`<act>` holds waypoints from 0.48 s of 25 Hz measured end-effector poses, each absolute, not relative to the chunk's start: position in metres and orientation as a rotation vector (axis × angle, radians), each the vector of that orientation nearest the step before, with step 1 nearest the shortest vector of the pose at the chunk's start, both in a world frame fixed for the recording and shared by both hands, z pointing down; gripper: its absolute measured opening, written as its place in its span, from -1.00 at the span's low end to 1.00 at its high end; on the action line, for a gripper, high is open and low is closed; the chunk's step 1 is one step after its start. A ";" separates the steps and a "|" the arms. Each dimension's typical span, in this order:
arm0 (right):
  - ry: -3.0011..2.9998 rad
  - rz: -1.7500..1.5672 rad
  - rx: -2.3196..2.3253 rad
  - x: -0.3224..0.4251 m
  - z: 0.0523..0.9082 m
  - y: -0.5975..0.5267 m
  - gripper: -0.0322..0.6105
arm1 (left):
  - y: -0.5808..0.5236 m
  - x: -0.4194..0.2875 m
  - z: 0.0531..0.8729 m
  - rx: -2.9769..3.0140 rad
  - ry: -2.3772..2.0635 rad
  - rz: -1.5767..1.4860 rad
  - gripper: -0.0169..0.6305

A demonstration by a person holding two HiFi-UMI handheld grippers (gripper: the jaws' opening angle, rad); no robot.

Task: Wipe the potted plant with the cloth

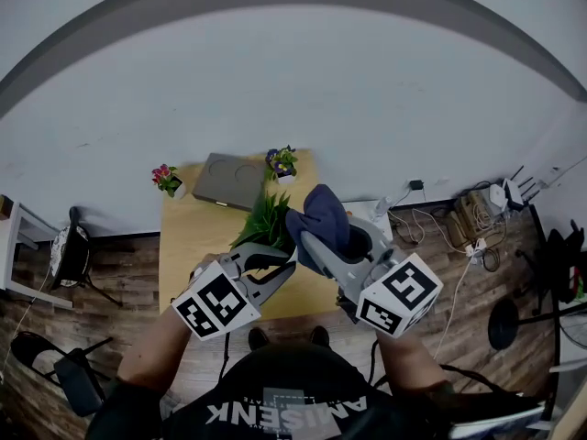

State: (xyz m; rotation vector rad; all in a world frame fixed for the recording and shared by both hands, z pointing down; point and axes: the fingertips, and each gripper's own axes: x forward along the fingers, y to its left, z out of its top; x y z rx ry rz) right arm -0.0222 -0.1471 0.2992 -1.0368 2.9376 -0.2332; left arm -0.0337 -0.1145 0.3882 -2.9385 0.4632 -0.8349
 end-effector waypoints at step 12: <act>2.935 -0.346 -1.149 -0.009 0.345 -0.170 -0.50 | -0.120 -0.049 0.381 -2.805 0.499 -0.821 -0.92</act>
